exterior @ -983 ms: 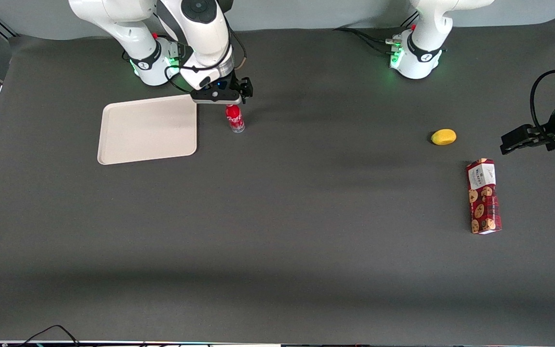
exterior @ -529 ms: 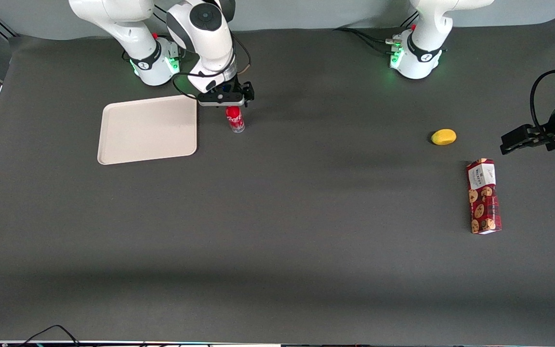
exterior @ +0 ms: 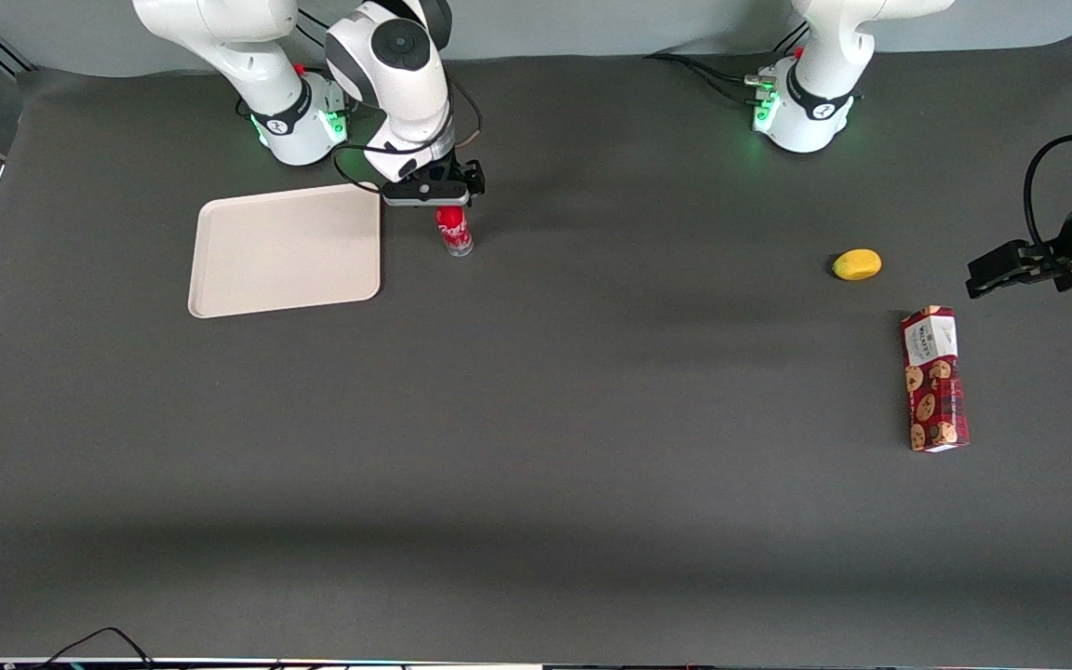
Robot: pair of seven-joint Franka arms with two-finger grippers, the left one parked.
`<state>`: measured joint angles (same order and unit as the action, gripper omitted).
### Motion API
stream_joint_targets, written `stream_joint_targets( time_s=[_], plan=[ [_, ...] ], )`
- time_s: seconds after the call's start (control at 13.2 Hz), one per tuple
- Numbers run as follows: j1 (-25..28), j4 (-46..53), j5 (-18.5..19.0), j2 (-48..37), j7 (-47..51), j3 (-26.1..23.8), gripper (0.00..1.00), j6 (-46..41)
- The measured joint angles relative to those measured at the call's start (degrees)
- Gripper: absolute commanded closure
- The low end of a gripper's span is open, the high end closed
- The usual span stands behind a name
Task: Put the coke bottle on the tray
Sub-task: 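Lower the right gripper and close it around the bottle's neck, then lift the bottle and carry it toward the white tray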
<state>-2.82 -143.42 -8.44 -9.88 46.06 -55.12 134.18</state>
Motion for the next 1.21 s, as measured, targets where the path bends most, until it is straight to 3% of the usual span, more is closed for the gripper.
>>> stream_joint_targets(
  time_s=[0.15,0.23,0.45,0.91,1.21],
  plan=[
    [0.0,-0.5,-0.1,0.0,0.0,-0.1,0.00,0.8],
    [0.0,-0.7,-0.1,0.0,0.0,-0.1,0.09,0.9],
    [0.0,-0.7,-0.5,0.3,0.0,-0.1,0.49,1.2],
    [0.0,-0.7,-1.1,0.5,0.0,-0.3,1.00,1.7],
    [0.0,-0.6,-1.4,0.5,0.1,0.0,1.00,1.6]
  ],
)
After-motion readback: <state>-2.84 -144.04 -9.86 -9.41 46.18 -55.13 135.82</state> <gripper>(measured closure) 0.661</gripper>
